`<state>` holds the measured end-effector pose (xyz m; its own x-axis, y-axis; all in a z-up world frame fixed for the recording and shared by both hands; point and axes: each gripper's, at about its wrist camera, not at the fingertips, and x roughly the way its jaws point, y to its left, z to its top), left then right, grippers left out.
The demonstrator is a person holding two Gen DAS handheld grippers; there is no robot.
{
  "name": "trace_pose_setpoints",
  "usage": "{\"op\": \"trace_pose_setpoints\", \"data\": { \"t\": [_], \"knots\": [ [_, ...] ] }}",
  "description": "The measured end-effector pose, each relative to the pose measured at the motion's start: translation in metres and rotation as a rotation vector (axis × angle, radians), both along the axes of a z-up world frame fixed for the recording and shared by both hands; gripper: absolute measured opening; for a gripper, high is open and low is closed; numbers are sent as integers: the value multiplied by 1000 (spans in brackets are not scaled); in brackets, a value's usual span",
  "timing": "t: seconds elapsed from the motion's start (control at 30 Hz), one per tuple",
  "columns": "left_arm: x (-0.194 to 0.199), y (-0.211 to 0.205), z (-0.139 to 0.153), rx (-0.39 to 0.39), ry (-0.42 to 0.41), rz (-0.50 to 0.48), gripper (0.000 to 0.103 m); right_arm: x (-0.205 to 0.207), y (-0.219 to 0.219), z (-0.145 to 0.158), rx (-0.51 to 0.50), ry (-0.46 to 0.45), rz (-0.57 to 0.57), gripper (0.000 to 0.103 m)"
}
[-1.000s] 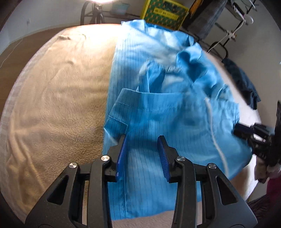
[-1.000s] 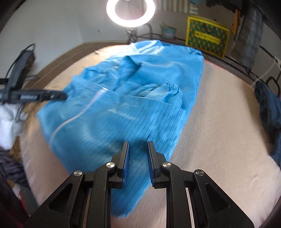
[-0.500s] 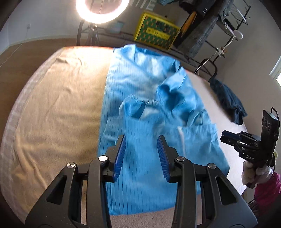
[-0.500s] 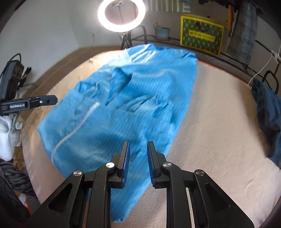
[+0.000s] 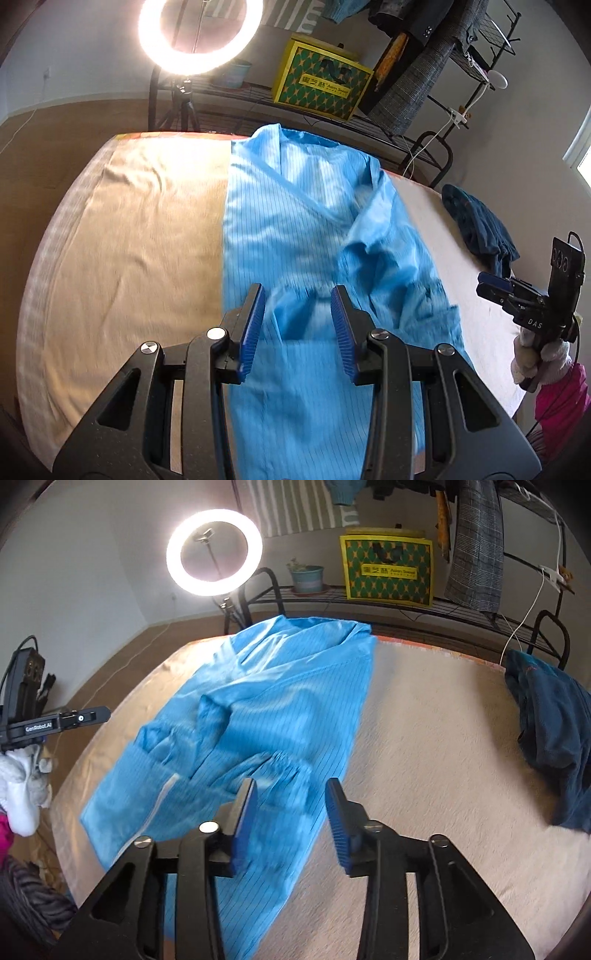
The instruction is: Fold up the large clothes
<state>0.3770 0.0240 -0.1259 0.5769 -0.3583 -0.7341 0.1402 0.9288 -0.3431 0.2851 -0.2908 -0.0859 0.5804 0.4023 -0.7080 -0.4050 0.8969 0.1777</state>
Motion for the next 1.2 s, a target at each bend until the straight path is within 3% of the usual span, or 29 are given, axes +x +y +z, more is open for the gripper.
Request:
{"op": "trace_pose_setpoints", "data": {
  "t": [0.33,0.5,0.7,0.87,0.93,1.03,1.2],
  "knots": [
    [98,-12,9,-9,-11,-84,37,107,-26,8,87,38,-48,38],
    [148,-56,7,-28,-36,-171,37,176,-36,5,182,85,-87,39],
    [209,-104,-17,-44,-23,-233,37,264,-37,-16,335,172,-156,39],
    [252,-130,-32,-55,-20,-275,37,316,-23,-39,350,248,-172,39],
    [265,-140,-34,-53,-28,-302,29,331,-19,-47,367,275,-175,39],
    [282,-155,-41,-39,-25,-338,26,348,-15,-57,393,325,-158,39],
    [298,-174,-59,-27,-9,-375,26,368,1,-66,302,362,-123,35]
  ]
}}
